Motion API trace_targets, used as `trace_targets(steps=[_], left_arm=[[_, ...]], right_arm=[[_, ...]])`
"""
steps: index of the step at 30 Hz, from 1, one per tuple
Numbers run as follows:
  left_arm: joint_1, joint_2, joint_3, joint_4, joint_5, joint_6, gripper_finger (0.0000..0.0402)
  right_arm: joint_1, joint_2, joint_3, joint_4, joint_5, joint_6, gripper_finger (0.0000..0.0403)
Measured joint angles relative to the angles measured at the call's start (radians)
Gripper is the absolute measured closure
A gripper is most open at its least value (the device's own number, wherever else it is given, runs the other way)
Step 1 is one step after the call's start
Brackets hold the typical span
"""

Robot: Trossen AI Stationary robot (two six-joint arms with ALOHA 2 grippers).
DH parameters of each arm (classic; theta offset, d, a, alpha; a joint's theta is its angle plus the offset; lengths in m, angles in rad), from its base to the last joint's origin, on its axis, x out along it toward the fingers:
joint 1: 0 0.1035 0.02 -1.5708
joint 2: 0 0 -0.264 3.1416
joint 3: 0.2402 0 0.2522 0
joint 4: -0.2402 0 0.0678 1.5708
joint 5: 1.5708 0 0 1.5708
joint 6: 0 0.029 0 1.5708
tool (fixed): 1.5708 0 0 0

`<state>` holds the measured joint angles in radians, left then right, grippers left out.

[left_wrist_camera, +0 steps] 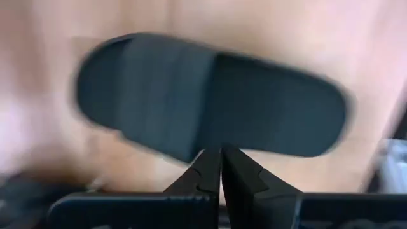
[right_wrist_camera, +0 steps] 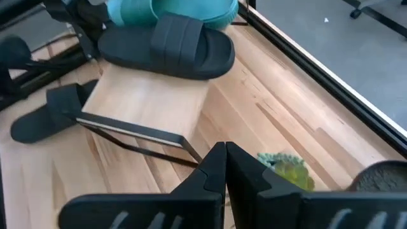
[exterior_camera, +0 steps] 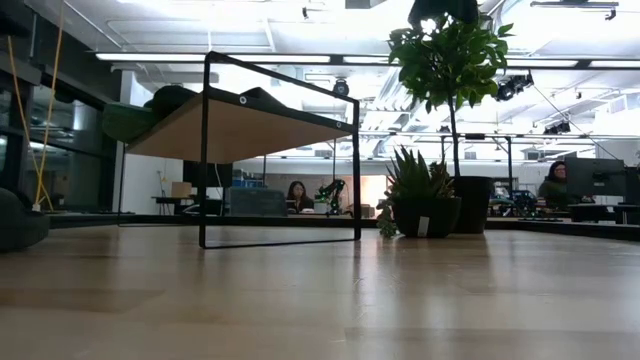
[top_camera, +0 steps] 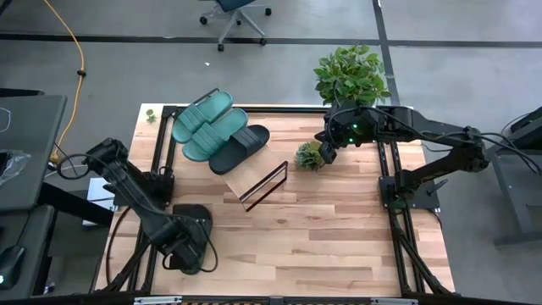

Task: Pick and place slippers onto the shelf
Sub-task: Put the black pair of slippers on the shelf

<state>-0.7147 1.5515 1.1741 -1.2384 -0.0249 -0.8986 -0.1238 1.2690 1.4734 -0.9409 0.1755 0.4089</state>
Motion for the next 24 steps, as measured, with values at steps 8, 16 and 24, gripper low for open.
trace_targets(steps=[8, 16, 24], left_arm=[[0.001, 0.149, 0.164, -0.121, -0.176, 0.089, 0.0397], [-0.021, 0.233, 0.174, -0.126, -0.204, 0.086, 0.0401], [-0.134, 0.255, 0.194, -0.164, -0.272, 0.082, 0.0401]], right_arm=[[0.000, 0.000, 0.000, -0.005, -0.023, -0.046, 0.0402], [0.000, 0.000, 0.000, -0.006, -0.022, -0.063, 0.0402], [0.000, 0.000, 0.000, -0.030, -0.015, -0.070, 0.0402]])
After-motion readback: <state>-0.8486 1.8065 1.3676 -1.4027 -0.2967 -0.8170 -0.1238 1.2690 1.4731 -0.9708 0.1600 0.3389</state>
